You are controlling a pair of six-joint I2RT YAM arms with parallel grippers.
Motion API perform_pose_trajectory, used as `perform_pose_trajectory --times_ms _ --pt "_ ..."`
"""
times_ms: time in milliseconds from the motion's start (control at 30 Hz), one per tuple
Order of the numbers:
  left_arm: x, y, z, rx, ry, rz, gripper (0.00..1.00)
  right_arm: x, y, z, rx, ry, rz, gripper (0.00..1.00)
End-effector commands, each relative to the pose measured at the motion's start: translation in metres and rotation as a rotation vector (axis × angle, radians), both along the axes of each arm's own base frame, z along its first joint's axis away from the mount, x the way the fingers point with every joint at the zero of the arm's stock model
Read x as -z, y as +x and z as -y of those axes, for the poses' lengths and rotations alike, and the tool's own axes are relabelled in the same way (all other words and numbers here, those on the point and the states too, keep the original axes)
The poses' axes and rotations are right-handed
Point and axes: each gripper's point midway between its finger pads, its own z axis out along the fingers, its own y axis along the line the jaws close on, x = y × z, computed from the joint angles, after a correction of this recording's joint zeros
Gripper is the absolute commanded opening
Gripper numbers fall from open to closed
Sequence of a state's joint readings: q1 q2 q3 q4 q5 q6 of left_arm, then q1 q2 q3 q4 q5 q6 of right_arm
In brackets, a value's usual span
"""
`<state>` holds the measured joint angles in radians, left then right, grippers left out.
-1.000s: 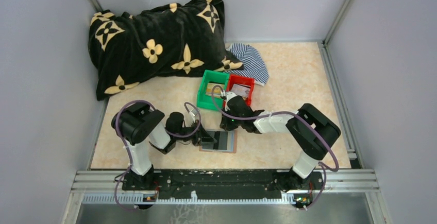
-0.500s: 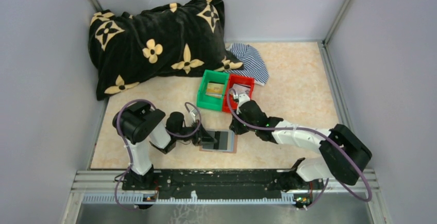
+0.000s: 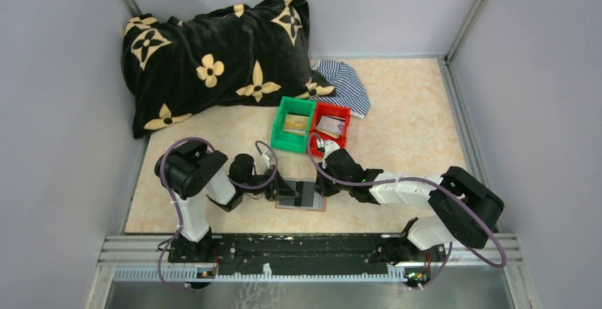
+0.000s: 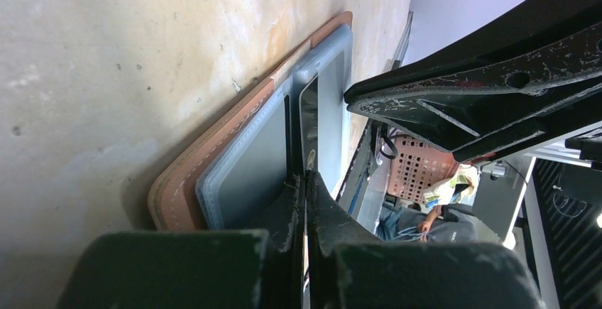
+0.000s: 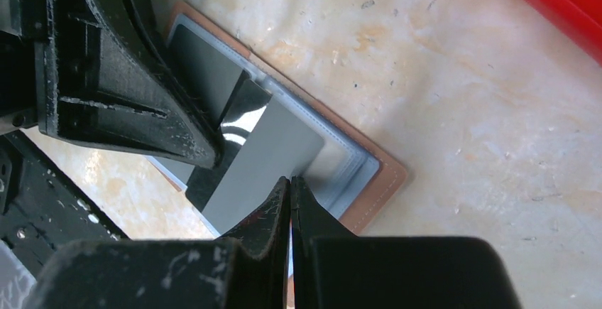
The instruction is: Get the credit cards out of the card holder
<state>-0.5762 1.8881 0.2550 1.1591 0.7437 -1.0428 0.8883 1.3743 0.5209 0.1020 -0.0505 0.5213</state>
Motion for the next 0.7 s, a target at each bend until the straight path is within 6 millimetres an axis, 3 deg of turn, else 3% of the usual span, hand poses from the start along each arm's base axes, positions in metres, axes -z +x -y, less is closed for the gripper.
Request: perform_pose_trajectory --times_ms 0,133,667 --pt "0.009 -0.004 -0.003 0.013 0.044 0.008 0.00 0.018 -0.008 0.004 0.000 -0.022 -0.031 0.00" --pt "0.005 -0.003 -0.003 0.009 0.043 0.021 0.00 0.027 -0.013 0.008 0.007 -0.028 -0.055 0.00" --pt "-0.007 0.009 -0.004 0.009 0.102 0.090 0.00 0.024 -0.020 0.020 0.024 -0.027 -0.054 0.00"
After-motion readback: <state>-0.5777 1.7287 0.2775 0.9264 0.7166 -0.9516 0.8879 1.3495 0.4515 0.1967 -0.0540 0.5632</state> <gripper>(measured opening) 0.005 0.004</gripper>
